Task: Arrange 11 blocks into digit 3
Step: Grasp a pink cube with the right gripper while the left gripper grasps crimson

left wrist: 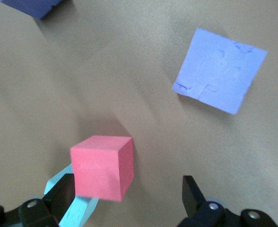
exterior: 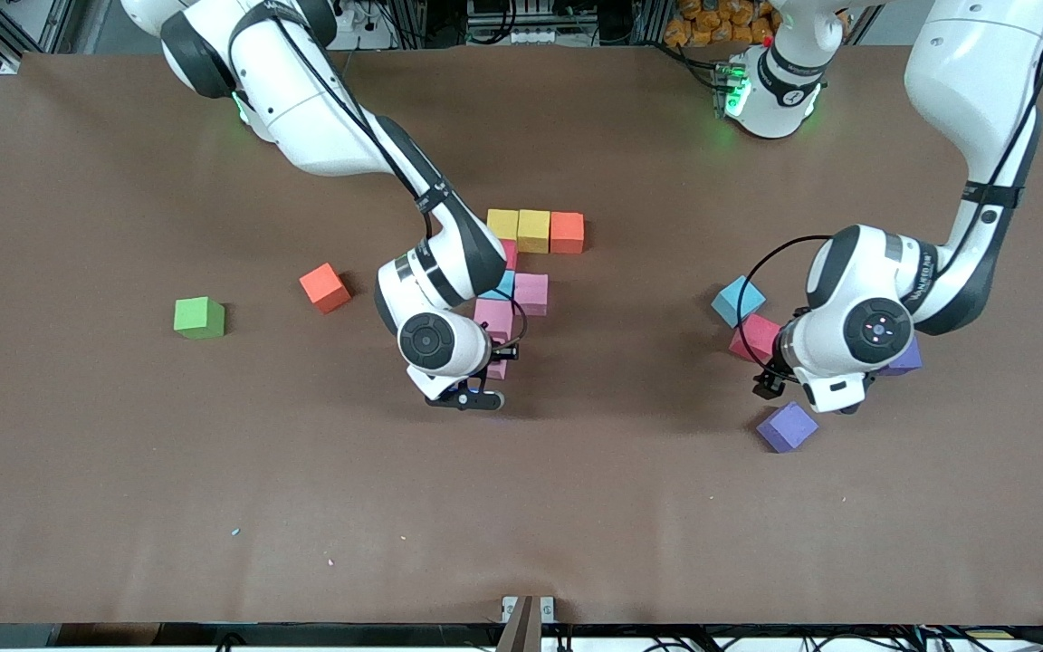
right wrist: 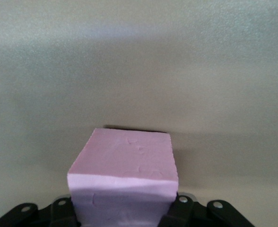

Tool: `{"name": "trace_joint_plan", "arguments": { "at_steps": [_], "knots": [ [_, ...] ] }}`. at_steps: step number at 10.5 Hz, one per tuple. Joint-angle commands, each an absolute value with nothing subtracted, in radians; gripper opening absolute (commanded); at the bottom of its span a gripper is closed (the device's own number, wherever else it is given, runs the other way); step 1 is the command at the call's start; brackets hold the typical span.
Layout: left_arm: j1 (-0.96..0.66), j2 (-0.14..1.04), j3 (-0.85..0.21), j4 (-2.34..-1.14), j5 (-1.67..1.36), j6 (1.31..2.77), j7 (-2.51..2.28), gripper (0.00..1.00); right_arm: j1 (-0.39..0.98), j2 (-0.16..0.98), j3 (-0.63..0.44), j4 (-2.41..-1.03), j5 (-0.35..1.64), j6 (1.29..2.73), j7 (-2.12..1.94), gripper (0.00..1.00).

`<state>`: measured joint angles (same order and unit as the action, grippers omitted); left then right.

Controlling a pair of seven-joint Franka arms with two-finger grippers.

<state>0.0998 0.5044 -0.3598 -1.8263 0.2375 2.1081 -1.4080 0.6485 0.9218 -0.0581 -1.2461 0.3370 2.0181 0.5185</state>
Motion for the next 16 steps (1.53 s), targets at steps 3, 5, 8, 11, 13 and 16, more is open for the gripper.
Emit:
{"name": "trace_joint_plan", "arguments": {
  "at_steps": [3,5,8,11,13,16],
  "knots": [
    [0.149,0.457,-0.38,-1.992,0.276,2.215,-1.402,1.0,0.655,0.933,-0.054,-1.221,0.337,1.994,0.537,0.0],
    [0.153,0.44,-0.38,-2.023,0.275,2.212,-1.399,1.0,0.657,0.933,-0.052,-1.223,0.337,1.994,0.538,0.0],
    [0.156,0.46,-0.38,-2.025,0.275,2.217,-1.372,1.0,0.655,0.93,-0.054,-1.223,0.324,1.994,0.537,0.0],
    [0.156,0.494,-0.38,-2.007,0.276,2.22,-1.359,1.0,0.65,0.93,-0.054,-1.223,0.319,1.994,0.531,0.0],
    [0.156,0.531,-0.379,-1.982,0.281,2.22,-1.356,1.0,0.65,0.93,-0.054,-1.224,0.313,1.994,0.531,0.0],
    [0.155,0.545,-0.379,-1.968,0.281,2.221,-1.356,0.91,0.65,0.93,-0.054,-1.227,0.314,1.996,0.529,0.0]
  ]
}}
